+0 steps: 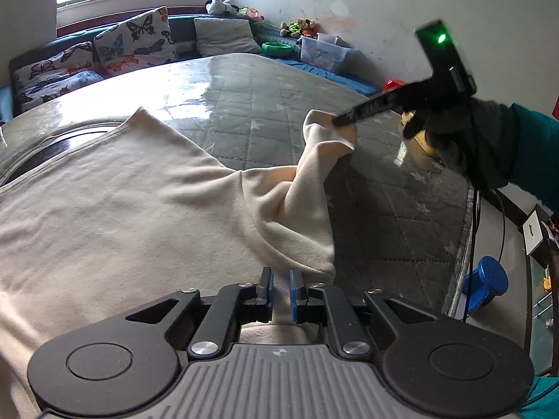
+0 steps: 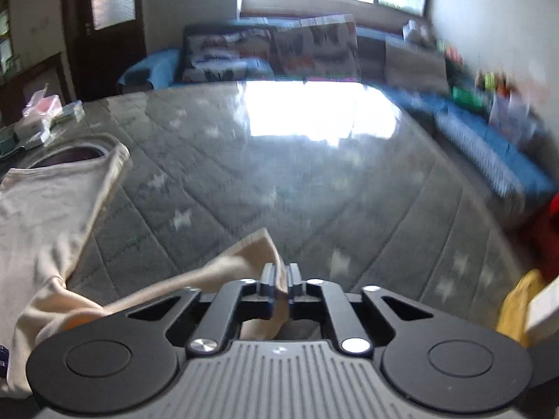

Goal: Fold clothes

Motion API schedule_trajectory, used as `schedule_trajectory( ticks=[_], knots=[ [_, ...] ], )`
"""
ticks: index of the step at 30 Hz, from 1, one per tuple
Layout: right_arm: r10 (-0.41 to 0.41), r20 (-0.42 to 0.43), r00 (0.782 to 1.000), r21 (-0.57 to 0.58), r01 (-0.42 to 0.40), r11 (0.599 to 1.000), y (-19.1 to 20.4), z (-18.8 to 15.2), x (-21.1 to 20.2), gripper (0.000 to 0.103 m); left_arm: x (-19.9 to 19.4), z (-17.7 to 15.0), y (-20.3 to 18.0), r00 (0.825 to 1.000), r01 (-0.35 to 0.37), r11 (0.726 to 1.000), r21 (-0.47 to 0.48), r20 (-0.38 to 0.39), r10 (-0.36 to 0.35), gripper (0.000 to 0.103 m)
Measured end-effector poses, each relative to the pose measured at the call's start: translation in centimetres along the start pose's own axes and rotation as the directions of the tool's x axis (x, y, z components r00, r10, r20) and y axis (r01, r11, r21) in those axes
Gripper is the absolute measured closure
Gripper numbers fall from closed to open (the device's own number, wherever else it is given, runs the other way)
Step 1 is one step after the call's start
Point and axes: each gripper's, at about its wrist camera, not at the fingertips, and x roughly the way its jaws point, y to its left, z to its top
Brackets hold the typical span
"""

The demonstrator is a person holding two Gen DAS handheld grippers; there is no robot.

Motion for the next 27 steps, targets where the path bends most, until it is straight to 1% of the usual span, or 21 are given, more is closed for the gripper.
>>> schedule_trajectory(
  ticks=[2,4,7,9,11,12,14,15,18,21,23,27],
  knots=[
    [-0.035,0.064,0.997,-0.04,0.037,0.998,0.4,0.7,-1.7,0.1,0.0,0.0,-0.1,1.0,0.004,1.0,0.008,-0.001,-0.004,0.093],
    [-0.071,0.133,0.989,-0.074,0.082,0.994,0.7,1.2,-3.6,0.1,0.0,-0.1,-0.3,1.0,0.007,1.0,0.021,-0.002,-0.007,0.093],
    [-0.126,0.18,0.976,-0.082,0.142,0.986,0.2,1.0,-5.0,0.1,0.0,-0.2,-0.4,1.0,0.016,0.999,0.029,-0.002,-0.015,0.093],
    [-0.169,0.135,0.976,-0.072,0.18,0.981,-0.6,0.5,-4.1,0.1,0.0,-0.3,-0.5,1.0,0.018,0.999,0.037,-0.002,-0.018,0.092],
    [-0.218,0.046,0.975,-0.098,0.221,0.97,-1.0,-0.5,-2.1,0.099,0.0,-0.4,-0.6,1.0,0.02,0.999,0.044,-0.002,-0.02,0.092],
    [-0.246,0.021,0.969,-0.104,0.247,0.963,-1.1,-1.1,-1.3,0.096,0.0,-0.4,-0.7,1.0,0.023,0.999,0.045,-0.002,-0.023,0.092],
    [-0.238,-0.02,0.971,-0.076,0.236,0.969,-1.6,-1.6,-0.5,0.093,0.0,-0.5,-0.7,0.999,0.032,0.998,0.05,-0.003,-0.032,0.092],
    [-0.221,-0.016,0.975,-0.048,0.22,0.974,-1.7,-1.7,-0.6,0.092,0.0,-0.5,-0.8,0.999,0.032,0.998,0.06,-0.004,-0.032,0.092],
    [-0.107,0.004,0.994,-0.002,0.107,0.994,-1.6,-1.3,-1.3,0.088,0.1,-0.5,-1.1,0.999,0.033,0.996,0.079,-0.008,-0.032,0.092],
    [-0.023,-0.041,0.999,0.006,0.023,1.0,-1.1,-1.2,-0.2,0.087,0.1,-0.4,-0.9,0.999,0.037,0.997,0.067,-0.011,-0.037,0.092],
    [-0.017,-0.066,0.998,0.008,0.017,1.0,-1.1,-1.5,1.0,0.087,0.1,-0.5,-1.0,0.999,0.037,0.997,0.064,-0.01,-0.036,0.092],
    [-0.021,-0.055,0.998,0.032,0.023,0.999,-1.0,-1.3,2.3,0.087,0.1,-0.6,-1.0,0.999,0.037,0.997,0.065,-0.008,-0.037,0.092]
  ],
)
